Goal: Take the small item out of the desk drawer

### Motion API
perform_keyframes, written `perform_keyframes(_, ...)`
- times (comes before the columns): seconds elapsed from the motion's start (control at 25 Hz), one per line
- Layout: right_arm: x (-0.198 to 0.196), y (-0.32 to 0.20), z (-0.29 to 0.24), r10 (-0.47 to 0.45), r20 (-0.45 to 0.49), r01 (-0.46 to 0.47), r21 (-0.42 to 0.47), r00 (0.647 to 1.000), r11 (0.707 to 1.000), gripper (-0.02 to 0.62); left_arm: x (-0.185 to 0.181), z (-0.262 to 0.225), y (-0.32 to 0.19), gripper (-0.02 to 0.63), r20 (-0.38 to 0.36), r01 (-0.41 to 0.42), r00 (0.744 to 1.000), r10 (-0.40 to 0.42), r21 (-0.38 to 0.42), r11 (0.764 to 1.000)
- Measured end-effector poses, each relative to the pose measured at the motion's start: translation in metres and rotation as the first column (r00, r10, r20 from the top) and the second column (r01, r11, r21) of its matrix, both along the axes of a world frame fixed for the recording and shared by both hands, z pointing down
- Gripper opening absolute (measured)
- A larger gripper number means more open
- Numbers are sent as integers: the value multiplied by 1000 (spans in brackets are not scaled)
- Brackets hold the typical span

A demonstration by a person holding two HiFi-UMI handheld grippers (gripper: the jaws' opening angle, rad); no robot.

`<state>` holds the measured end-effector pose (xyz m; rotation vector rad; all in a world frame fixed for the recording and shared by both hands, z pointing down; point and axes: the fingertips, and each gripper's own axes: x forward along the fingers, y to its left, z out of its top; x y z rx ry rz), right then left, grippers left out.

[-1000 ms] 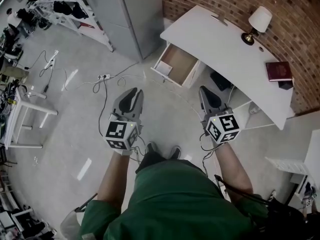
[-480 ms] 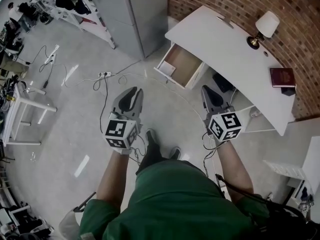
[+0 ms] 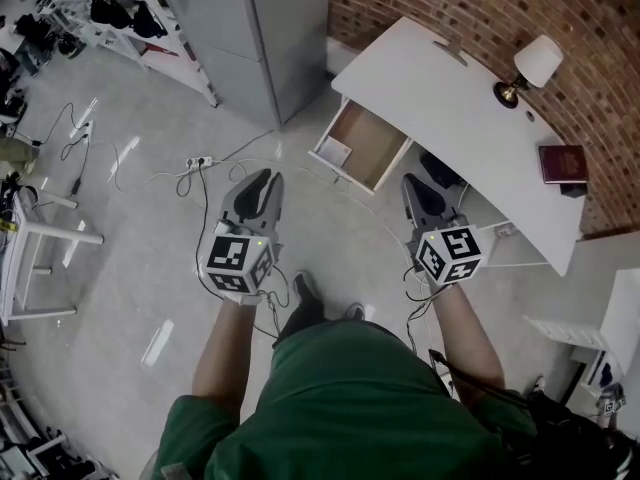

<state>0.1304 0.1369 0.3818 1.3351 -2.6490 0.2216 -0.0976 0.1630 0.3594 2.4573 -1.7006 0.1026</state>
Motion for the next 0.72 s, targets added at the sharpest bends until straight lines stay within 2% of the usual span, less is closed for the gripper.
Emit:
perform_keyframes(0.36,-35,-40,13,60,-49,-61,-29,997,998,4,-38,21,-57,61,-25,-60,998,60,-27,998)
perform_keyframes(0.72,-57,-63,27,97,-68,-101,-55,993,993,3,-55,35,-82,63,-32,-116,993,114,-59,992)
